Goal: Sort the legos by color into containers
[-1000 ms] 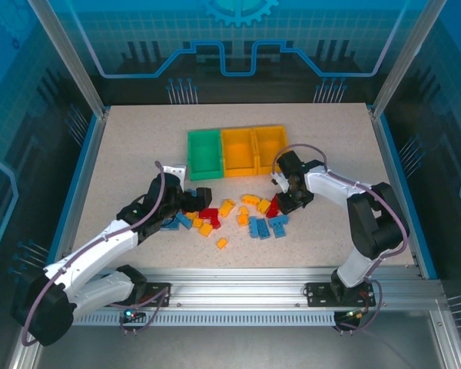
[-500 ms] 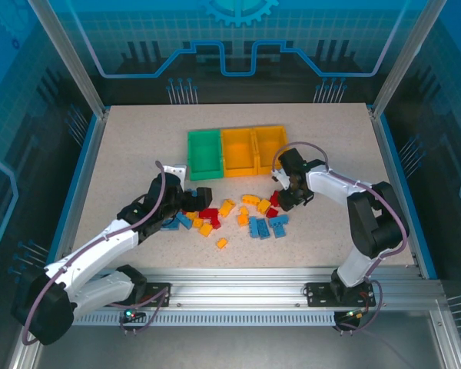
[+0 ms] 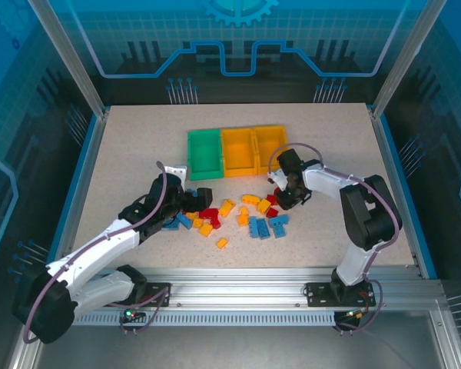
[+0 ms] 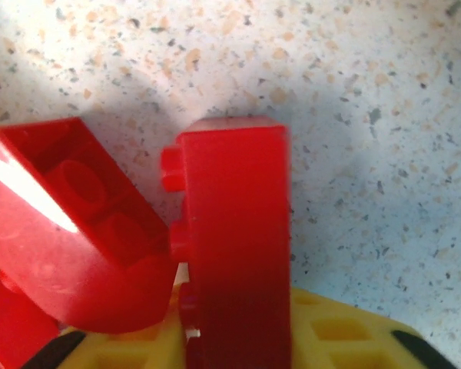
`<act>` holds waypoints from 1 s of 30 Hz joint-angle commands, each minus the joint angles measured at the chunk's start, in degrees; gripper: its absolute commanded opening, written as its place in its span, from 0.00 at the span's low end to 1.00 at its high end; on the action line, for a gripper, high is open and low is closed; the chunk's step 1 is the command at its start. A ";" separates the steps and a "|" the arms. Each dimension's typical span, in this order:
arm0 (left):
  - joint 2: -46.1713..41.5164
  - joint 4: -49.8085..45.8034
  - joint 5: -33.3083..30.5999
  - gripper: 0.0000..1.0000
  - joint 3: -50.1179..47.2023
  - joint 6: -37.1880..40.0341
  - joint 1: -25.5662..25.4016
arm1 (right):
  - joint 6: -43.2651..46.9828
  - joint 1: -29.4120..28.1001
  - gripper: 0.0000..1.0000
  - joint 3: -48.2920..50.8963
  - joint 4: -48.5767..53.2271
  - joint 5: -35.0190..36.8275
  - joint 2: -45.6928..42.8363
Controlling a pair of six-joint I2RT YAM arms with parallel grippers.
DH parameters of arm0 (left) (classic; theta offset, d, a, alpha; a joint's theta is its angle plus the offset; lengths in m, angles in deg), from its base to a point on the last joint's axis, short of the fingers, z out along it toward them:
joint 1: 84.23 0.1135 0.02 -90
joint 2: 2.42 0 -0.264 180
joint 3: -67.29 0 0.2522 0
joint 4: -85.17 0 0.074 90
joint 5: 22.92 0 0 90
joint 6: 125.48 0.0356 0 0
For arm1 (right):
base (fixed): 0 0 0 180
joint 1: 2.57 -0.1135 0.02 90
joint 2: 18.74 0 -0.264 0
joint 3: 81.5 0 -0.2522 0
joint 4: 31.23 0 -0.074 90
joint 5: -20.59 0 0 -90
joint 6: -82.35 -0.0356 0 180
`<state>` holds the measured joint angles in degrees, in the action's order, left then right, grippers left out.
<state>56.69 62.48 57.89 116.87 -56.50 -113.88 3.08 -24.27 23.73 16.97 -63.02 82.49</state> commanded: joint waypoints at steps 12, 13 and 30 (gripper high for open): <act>2.52 -0.90 -3.54 0.99 1.22 -0.53 -0.45 | -6.24 0.99 0.16 -3.31 3.59 -2.72 -8.98; 2.88 -1.57 -4.31 0.99 1.52 -0.86 -0.44 | -7.18 1.04 0.17 -4.46 3.95 -3.27 -9.05; 10.55 -9.76 -8.05 0.99 6.42 -3.59 -0.47 | -32.11 4.70 0.17 -35.25 13.65 -8.20 14.82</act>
<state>66.22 56.05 51.40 121.54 -59.51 -114.03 -24.25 -20.73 -7.96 26.11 -69.97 94.52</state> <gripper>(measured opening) 0.989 0.239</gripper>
